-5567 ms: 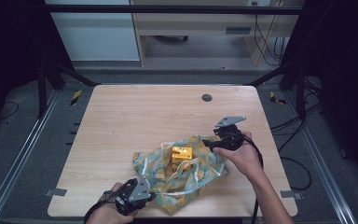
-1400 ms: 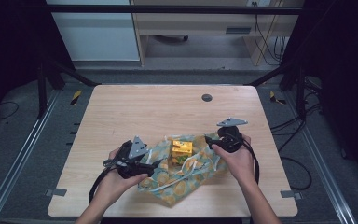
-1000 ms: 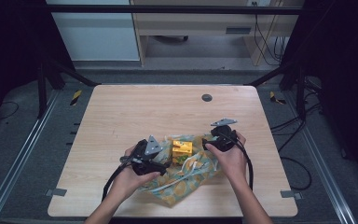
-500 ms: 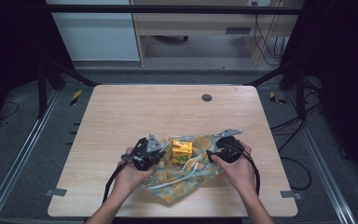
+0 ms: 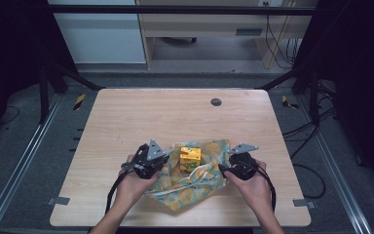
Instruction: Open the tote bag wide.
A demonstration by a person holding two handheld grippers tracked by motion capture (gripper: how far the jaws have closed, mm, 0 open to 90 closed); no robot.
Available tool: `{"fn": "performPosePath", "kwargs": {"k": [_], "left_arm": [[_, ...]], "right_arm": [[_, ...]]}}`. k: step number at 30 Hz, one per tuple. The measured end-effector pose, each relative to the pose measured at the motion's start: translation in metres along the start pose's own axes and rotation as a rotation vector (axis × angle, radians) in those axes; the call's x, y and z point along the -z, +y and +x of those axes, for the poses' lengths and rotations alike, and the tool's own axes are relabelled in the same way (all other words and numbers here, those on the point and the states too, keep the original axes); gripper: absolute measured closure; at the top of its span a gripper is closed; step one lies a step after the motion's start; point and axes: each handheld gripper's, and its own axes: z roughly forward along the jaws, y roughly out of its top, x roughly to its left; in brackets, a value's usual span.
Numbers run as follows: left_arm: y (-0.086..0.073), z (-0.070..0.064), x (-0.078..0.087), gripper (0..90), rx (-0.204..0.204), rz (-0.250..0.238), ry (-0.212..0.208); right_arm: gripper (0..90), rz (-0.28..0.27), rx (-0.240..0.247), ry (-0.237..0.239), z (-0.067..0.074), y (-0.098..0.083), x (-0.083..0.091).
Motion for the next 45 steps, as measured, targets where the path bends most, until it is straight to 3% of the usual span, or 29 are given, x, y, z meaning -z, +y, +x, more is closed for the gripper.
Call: {"fn": "performPosePath", "kwargs": {"k": [3,7,9,12,19,24,29,35,45], "left_arm": [[0.000,0.001,0.002,89.9,0.007,-0.001,-0.001],[0.002,0.003,0.000,90.0,0.016,-0.003,-0.003],[0.002,0.004,0.000,90.0,0.021,-0.006,-0.001],[0.001,0.011,-0.002,90.0,0.041,0.001,-0.003],[-0.007,0.026,-0.018,90.0,0.076,0.050,-0.011],[-0.011,0.035,-0.028,90.0,0.076,0.077,-0.009],[-0.018,0.049,-0.033,90.0,0.116,0.093,-0.010],[-0.020,0.052,-0.037,90.0,0.111,0.106,-0.009],[-0.024,0.055,-0.048,90.0,0.132,0.138,-0.026]], "right_arm": [[43.7,-0.004,0.017,0.001,0.008,-0.007,0.007],[64.3,-0.017,0.062,0.001,0.015,-0.016,0.008],[78.7,-0.026,0.089,0.004,0.015,-0.018,0.007],[85.7,-0.020,0.118,0.018,0.014,-0.023,0.007],[88.0,0.005,0.159,0.058,0.004,-0.035,0.002],[88.5,0.021,0.168,0.085,-0.005,-0.042,-0.003],[88.8,0.007,0.173,0.104,-0.015,-0.048,-0.001],[89.2,-0.006,0.159,0.110,-0.023,-0.051,0.003],[89.4,0.015,0.187,0.094,-0.026,-0.054,-0.002]]}}
